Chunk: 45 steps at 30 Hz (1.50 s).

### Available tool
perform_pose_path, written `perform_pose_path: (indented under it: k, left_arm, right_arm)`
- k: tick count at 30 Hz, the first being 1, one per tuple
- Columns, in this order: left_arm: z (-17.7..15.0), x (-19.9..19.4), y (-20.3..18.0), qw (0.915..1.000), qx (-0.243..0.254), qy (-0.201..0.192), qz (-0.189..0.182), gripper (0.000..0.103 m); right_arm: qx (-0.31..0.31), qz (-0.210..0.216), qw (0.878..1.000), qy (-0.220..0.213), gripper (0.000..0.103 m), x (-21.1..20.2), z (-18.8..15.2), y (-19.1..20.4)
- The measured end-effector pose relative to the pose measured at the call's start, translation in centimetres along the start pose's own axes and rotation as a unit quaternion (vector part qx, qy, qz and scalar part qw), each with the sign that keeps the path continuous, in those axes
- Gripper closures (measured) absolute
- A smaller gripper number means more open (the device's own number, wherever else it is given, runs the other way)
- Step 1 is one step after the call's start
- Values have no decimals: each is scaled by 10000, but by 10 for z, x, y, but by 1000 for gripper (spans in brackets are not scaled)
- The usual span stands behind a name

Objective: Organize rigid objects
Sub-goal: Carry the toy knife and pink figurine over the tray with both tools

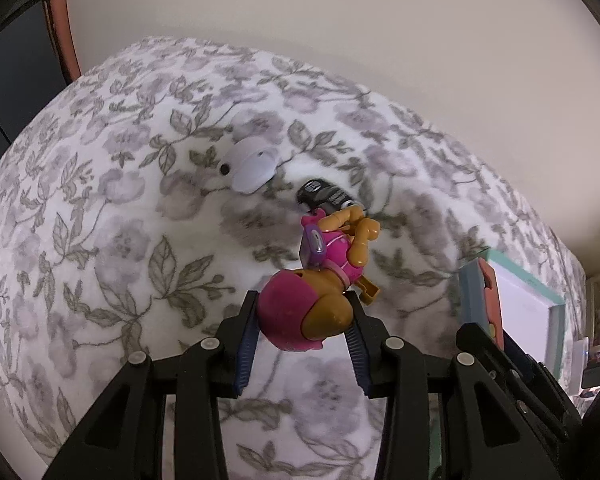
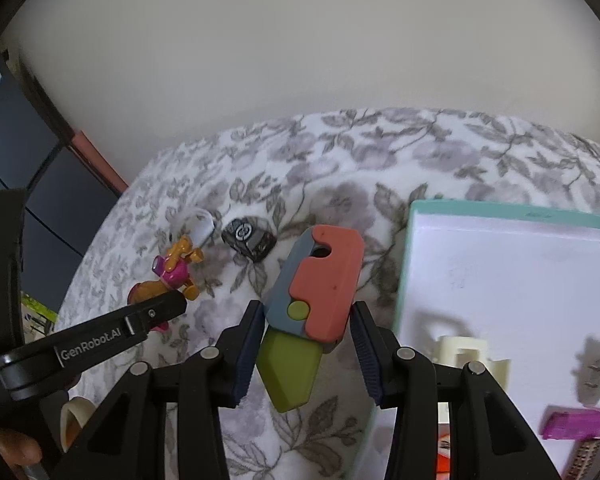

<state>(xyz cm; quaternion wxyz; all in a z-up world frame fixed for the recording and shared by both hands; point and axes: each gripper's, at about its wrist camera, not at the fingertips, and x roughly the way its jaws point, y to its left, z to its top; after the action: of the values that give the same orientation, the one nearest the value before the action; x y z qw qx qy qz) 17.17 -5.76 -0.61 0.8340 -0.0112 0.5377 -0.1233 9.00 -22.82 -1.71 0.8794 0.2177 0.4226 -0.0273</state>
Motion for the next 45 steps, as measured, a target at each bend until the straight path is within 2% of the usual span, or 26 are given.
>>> perform_pose_path:
  k: [5, 10, 15, 18, 21, 23, 28, 36, 45]
  left_arm:
    - [3, -20, -24, 9999, 37, -104, -59, 61]
    - [4, -41, -65, 9991, 201, -236, -287, 61]
    - [-4, -54, -119, 9950, 531, -276, -803, 61]
    - [-13, -53, -151, 9929, 786, -354, -816, 61]
    - [-20, -46, -172, 9915, 816, -234, -990, 61]
    - [-26, -39, -185, 9903, 799, -168, -1127, 61]
    - [-43, -11, -211, 9892, 1092, 0, -975, 61]
    - [-52, 22, -211, 9897, 1210, 222, -731, 61]
    - [-59, 33, -214, 9880, 1386, 290, -623, 61]
  right_arm:
    - [190, 56, 9995, -229, 56, -28, 8, -17]
    - [532, -17, 9970, -557, 56, -67, 17, -48]
    - [690, -316, 9940, -792, 56, -103, 19, -82]
    - [868, -504, 9912, -869, 56, -118, 20, -105]
    - [1022, -742, 9880, -884, 56, -129, 17, -126]
    - [1111, -859, 9865, -846, 56, -131, 16, -138]
    - [1359, -899, 9850, -577, 56, -117, 8, -165]
    - [1358, -1064, 9849, -164, 56, -87, -4, -175]
    - [1410, -1249, 9820, 117, 56, -71, -10, -184]
